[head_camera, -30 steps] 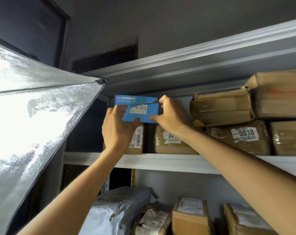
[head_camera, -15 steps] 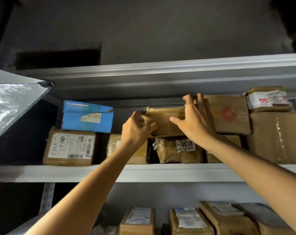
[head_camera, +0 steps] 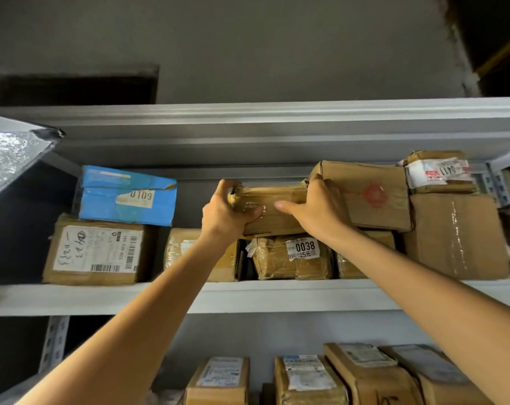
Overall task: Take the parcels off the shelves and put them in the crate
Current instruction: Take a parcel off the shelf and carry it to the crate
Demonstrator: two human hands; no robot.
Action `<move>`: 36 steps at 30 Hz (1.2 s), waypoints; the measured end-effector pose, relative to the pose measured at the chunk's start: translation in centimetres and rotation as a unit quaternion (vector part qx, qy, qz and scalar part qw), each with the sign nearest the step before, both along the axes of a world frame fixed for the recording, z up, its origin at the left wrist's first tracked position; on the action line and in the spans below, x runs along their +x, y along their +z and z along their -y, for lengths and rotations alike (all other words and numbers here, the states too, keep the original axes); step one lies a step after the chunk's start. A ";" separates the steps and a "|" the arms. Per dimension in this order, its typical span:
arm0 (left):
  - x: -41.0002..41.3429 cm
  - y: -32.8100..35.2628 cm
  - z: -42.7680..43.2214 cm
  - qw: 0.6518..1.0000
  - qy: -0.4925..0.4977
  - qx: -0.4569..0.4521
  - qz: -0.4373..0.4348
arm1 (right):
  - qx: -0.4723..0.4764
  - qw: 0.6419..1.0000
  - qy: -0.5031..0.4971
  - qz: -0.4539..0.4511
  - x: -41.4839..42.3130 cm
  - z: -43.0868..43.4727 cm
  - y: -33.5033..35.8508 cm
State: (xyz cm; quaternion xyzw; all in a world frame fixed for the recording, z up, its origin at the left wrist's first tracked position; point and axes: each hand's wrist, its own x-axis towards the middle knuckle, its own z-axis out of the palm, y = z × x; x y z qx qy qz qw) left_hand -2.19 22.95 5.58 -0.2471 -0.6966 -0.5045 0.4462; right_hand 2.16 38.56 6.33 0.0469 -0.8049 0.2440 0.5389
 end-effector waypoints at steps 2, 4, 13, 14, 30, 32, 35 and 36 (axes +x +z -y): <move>0.4 -0.7 -0.3 1.000 -0.012 0.018 -0.020 | -0.057 0.997 0.047 0.026 0.4 0.5 -0.1; 0.7 -1.4 -0.4 0.998 -0.029 0.028 -0.047 | -0.095 0.993 0.068 0.022 0.7 0.7 -0.3; 1.7 -4.5 0.3 0.973 -0.211 0.094 -0.003 | -0.209 0.961 0.179 0.005 0.9 -1.4 -2.4; 1.5 -4.4 0.4 0.972 -0.212 0.105 0.014 | -0.208 0.960 0.188 0.020 0.8 -1.6 -2.6; 2.5 -6.4 2.0 0.953 -0.278 0.015 0.118 | -0.117 0.955 0.271 0.036 1.2 -2.5 -7.5; 2.6 -6.8 1.8 0.955 -0.276 0.032 0.106 | -0.113 0.955 0.273 0.034 1.4 -2.4 -7.7; 2.6 -7.9 1.6 0.955 -0.276 0.061 0.086 | -0.097 0.951 0.291 0.026 1.7 -2.2 -8.0; 2.6 -8.3 1.6 0.954 -0.281 0.074 0.074 | -0.093 0.949 0.300 0.023 1.9 -2.2 -8.1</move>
